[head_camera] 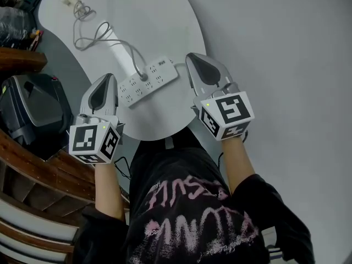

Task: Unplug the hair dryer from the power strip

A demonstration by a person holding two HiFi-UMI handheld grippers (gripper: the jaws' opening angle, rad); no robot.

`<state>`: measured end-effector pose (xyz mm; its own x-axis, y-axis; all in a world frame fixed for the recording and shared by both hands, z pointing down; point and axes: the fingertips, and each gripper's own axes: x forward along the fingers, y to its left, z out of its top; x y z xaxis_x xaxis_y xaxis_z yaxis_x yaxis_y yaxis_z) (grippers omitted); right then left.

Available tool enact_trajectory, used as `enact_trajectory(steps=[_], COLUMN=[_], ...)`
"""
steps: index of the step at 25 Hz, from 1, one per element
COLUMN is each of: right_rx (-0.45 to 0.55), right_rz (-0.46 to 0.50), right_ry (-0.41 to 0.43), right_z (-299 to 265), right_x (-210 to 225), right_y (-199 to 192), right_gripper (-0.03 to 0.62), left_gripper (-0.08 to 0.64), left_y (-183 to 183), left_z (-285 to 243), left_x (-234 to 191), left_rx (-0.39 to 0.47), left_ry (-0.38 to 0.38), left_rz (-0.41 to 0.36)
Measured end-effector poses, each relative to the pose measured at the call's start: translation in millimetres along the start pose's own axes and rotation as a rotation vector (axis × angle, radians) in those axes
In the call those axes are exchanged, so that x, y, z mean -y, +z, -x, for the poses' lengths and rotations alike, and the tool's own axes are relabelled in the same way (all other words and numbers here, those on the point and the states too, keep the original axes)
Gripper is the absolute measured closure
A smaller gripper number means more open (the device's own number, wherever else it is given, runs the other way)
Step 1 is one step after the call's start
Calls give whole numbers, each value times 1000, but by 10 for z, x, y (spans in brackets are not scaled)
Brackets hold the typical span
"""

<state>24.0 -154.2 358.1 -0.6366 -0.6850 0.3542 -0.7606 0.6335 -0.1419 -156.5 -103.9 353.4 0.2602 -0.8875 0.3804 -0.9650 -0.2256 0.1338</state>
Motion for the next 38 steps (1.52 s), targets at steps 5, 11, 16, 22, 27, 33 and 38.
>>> enact_trajectory(steps=[5,11,16,22,27,33,38], right_rx=[-32,-73,-100,-134,-194,-288,-429], right_rz=[-7,-25,-35,-32,4,47,80], right_ry=[9,4,4,13,38,74,85], right_z=[-70,-123,-175,-230,-301,-423,-531], right_x=[-38,-46,-58,-105,-159,-269,-375], right_y=[-155,-361,-495,-631,-727,-911,-1122], right_gripper=[578,578,578,578,574,519,470], left_gripper=[560,560,560,560,560,560,558], left_y=[-130,-308,-383,-475,-476,-498,-509], left_z=[-37,-121,-165,-207,-234,-246,-219], left_x=[-28,-18,-33,-42,-21,-33,-27], left_rx=[-13,-43,-46,-59,-57,-66,-80], left_ry=[-12,-35,-53,-69,-92,-96,-100], left_rz=[16,31,43,54,58,49,37])
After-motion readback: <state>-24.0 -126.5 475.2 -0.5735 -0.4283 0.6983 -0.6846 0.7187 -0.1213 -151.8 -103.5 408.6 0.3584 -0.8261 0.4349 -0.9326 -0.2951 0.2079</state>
